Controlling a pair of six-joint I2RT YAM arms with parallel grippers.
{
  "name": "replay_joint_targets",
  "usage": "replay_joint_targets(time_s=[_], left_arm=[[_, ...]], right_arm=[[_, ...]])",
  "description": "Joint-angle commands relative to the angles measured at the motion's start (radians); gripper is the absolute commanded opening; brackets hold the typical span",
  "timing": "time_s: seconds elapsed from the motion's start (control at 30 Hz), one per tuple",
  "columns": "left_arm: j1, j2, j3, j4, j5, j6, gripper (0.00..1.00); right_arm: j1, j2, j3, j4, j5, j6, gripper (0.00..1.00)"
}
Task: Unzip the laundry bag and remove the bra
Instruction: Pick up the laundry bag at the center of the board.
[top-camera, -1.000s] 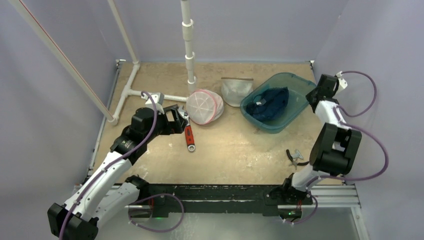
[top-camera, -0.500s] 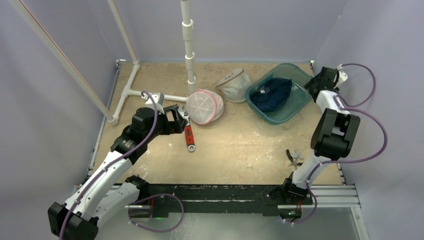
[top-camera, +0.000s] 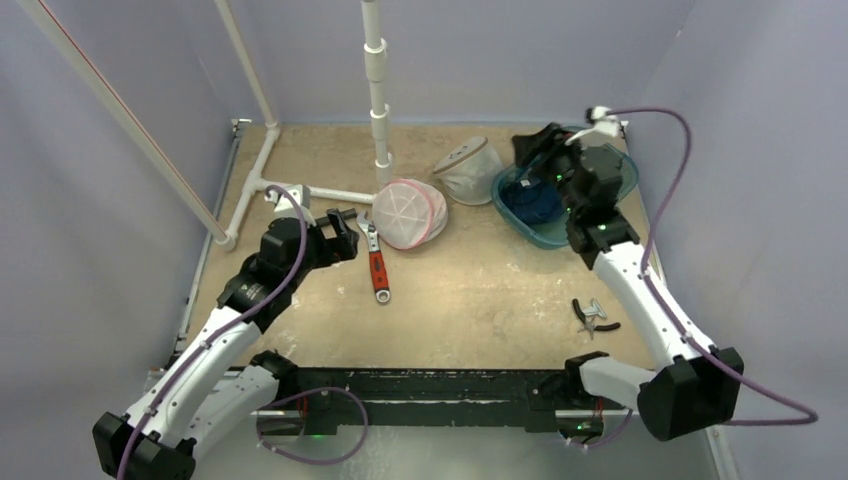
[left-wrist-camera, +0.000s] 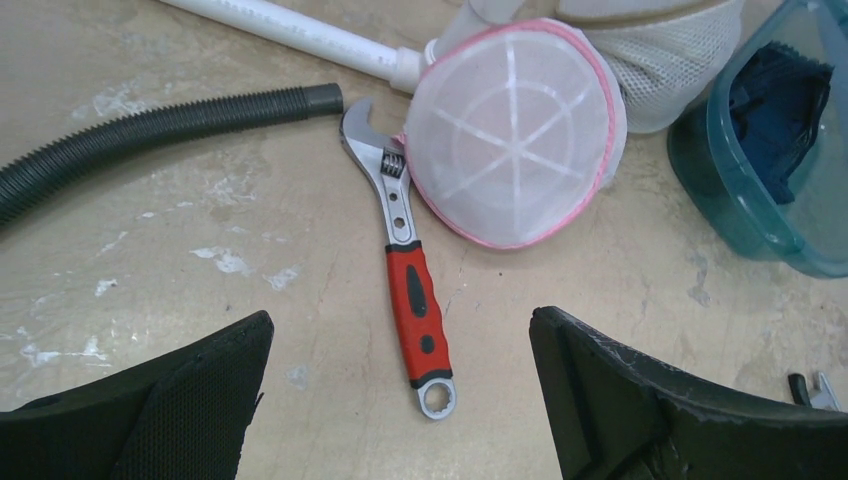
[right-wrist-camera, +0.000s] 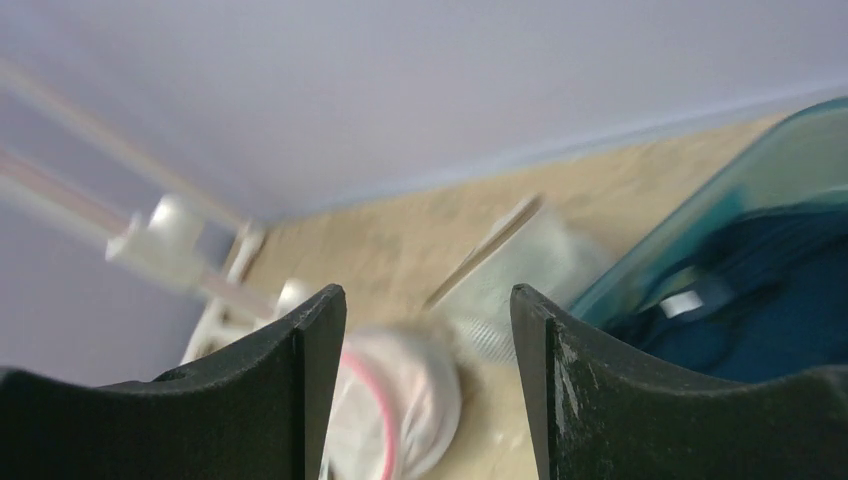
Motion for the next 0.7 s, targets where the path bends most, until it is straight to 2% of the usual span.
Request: replay_joint_targets(time_s=[0.0,0.13,0.23,0.43,0.67], left_arm=[[-0.004,-0.043,0.02,0.022,-0.088,-0.021,0.99],[-0.004,-0.021,0.032,0.018,-0.074,0.026,0.99],[-0.005,-0.01,0.017,0.013,-0.046,0.03,0.99],[-0.004,-0.025,0.012,0.001,-0.053,0.044,0.99],[-0.004,0.002,0.016,0.0,-0.033,0.05,0.99]], right_arm=[[0.144,0.06,-0.114,0.093,-0.192,-0.072,0.65],[0.292,0.213,-0.125,0.146,-0.191,-0.084,0.66],[0.346,0.361,-0.097,0.182,-0.203,-0.067,0.66],[0.365,0.536,-0.031,0.237,-0.209,-0.051,0.66],[0.369,0.624,-0.006,0.285,-0.222,-0.041,0.59]])
